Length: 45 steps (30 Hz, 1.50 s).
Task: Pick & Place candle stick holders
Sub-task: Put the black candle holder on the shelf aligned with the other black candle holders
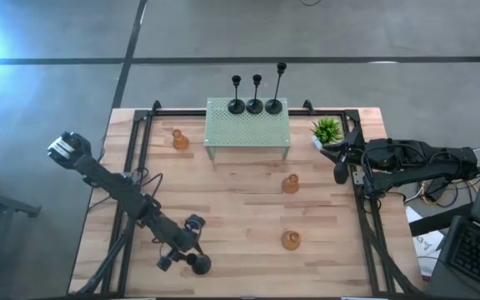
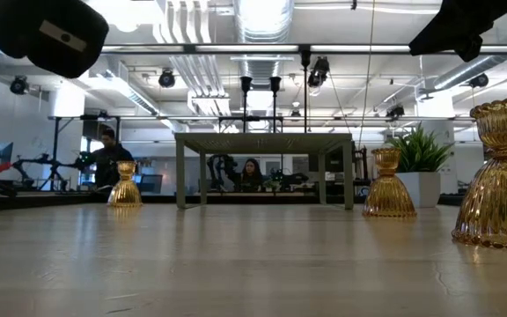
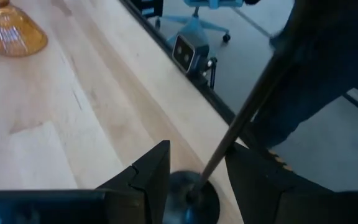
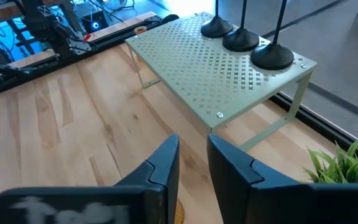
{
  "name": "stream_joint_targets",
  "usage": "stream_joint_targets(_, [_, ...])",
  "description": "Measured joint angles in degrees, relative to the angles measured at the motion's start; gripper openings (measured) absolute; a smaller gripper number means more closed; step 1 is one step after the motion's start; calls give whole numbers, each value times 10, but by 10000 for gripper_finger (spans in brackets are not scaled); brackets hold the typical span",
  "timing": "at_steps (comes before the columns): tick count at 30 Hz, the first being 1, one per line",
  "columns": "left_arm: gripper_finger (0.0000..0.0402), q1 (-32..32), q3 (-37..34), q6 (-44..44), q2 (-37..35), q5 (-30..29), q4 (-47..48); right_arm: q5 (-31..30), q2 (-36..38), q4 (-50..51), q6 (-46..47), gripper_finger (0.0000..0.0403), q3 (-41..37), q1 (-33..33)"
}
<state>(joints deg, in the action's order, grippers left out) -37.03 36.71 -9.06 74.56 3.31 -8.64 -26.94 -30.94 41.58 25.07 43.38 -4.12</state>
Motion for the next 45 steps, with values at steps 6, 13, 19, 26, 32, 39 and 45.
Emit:
stream_joint_targets(6, [158,-5,0,0,1,7,-7,0,0,0,0,89,0,0])
stream_joint_targets(13, [136,-6,0,-3,1,29,-35,0,0,0,0,93,0,0])
stream_joint_targets(19, [52,-6,0,-3,1,36,-49,0,0,0,0,81,0,0])
stream_joint_targets(26, [17,-6,0,-42,1,16,-63,0,0,0,0,68,0,0])
stream_joint_targets(32, [17,-4,2,-77,1,-17,-73,0,0,0,0,74,0,0])
stream_joint_targets(39, [17,0,9,-84,1,-29,-71,0,0,0,0,87,0,0])
stream_joint_targets(45, [17,8,9,-92,1,-36,-72,0,0,0,0,94,0,0])
